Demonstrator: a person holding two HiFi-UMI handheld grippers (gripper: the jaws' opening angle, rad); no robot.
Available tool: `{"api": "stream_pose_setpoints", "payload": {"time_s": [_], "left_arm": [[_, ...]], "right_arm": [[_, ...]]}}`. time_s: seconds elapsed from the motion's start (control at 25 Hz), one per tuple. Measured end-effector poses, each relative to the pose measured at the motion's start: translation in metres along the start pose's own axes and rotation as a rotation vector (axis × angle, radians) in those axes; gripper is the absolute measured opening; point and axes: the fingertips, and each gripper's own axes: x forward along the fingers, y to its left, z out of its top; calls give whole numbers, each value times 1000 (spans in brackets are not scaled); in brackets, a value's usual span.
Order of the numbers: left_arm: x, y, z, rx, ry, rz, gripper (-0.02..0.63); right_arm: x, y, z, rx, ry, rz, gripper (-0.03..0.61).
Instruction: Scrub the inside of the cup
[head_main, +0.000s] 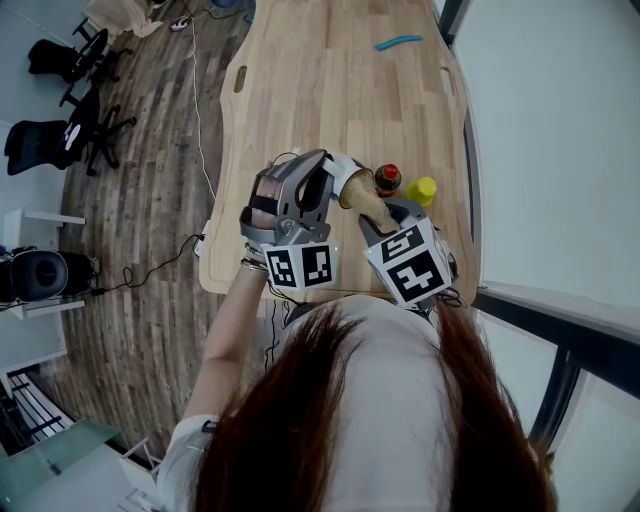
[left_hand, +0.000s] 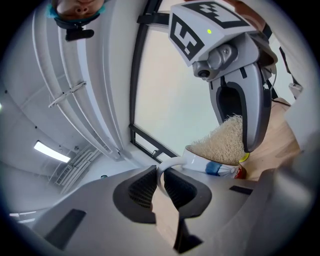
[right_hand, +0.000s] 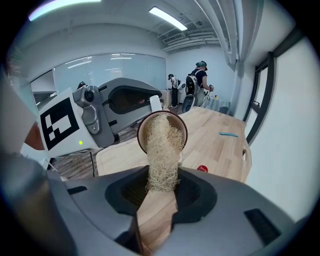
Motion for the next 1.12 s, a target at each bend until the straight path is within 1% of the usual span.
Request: {"api": "stream_pose_setpoints", "payload": {"time_s": [0.28,1.12], "left_arm": [[1,-6,4,69,-18,-15,46],[-1,-22,10,196,-75,-64,46]], "right_arm": [[6,1,-4,10,42,27,139],[19,5,-8,59,93,116,140]]}}
